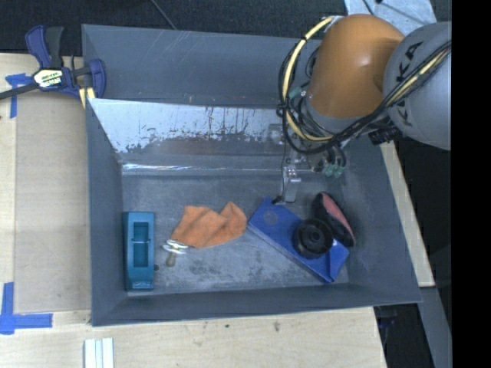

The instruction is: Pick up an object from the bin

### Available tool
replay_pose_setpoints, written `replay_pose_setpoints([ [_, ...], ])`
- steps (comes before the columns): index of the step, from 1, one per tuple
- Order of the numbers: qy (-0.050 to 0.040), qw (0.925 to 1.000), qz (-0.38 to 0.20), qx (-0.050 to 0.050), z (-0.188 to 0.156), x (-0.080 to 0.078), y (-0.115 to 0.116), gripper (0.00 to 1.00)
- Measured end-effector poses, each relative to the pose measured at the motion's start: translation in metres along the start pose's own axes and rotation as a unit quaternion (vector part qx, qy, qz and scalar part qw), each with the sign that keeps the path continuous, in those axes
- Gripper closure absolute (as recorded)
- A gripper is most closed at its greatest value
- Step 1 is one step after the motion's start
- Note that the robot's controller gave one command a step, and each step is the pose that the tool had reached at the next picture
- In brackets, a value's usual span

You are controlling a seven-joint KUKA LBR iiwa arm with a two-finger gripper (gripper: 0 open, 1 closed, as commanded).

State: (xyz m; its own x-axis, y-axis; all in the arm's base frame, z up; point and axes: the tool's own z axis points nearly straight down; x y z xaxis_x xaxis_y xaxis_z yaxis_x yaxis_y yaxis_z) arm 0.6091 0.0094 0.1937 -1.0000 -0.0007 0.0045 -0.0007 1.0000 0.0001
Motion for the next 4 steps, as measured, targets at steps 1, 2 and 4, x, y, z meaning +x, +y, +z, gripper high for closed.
replay_pose_setpoints([
  [1, -0.004, 1.0, 0.0, 0.0, -0.005, -0.001, 0.0, 0.0],
  [2, -0.0066, 0.9995, -0.032, 0.001, 0.038, 0.015, 0.018, 0.0],
  [4, -0.0043, 0.996, -0.089, 0.0, 0.123, 0.036, 0.037, 1.0],
])
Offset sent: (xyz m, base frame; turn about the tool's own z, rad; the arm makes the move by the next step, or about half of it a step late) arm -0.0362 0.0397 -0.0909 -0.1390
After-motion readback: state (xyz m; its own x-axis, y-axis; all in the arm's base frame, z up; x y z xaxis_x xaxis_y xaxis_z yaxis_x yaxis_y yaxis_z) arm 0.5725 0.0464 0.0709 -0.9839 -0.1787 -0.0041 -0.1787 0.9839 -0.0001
